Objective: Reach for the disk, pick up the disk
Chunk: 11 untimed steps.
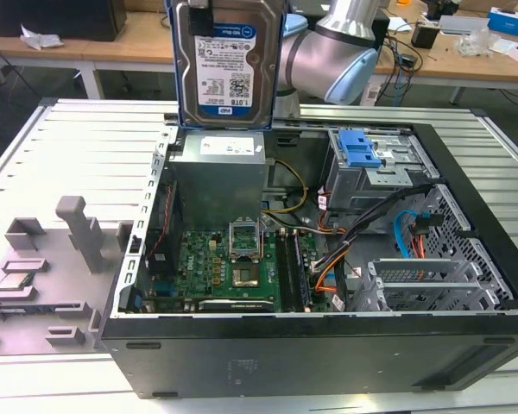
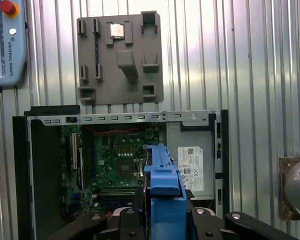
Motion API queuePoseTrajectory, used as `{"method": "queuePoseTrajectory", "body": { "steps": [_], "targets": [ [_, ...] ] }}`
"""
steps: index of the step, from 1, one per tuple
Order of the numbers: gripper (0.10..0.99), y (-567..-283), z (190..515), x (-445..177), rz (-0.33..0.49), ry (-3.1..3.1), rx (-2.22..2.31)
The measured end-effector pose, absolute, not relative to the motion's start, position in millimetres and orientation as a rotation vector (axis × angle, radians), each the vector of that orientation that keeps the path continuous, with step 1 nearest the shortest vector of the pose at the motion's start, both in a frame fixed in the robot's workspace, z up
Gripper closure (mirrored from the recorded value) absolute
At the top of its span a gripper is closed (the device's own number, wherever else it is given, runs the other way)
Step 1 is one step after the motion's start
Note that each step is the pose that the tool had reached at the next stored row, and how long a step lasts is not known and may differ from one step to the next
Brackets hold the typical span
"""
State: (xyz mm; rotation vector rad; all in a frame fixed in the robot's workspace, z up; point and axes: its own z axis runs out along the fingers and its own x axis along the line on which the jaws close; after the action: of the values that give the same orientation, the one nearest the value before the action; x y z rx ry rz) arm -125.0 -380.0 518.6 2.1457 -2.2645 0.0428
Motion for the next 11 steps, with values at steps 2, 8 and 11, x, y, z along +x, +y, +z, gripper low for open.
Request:
{"method": "queuePoseTrajectory", "body": {
  "steps": [2,8,11],
  "targets": [
    [0.718,-380.1,518.6,-119.4,0.043,-2.264,2.146],
    [0.718,-380.1,518.6,-103.1,0.043,-2.264,2.146],
    [0.718,-380.0,518.5,-96.4,0.043,-2.264,2.146]
  ]
}}
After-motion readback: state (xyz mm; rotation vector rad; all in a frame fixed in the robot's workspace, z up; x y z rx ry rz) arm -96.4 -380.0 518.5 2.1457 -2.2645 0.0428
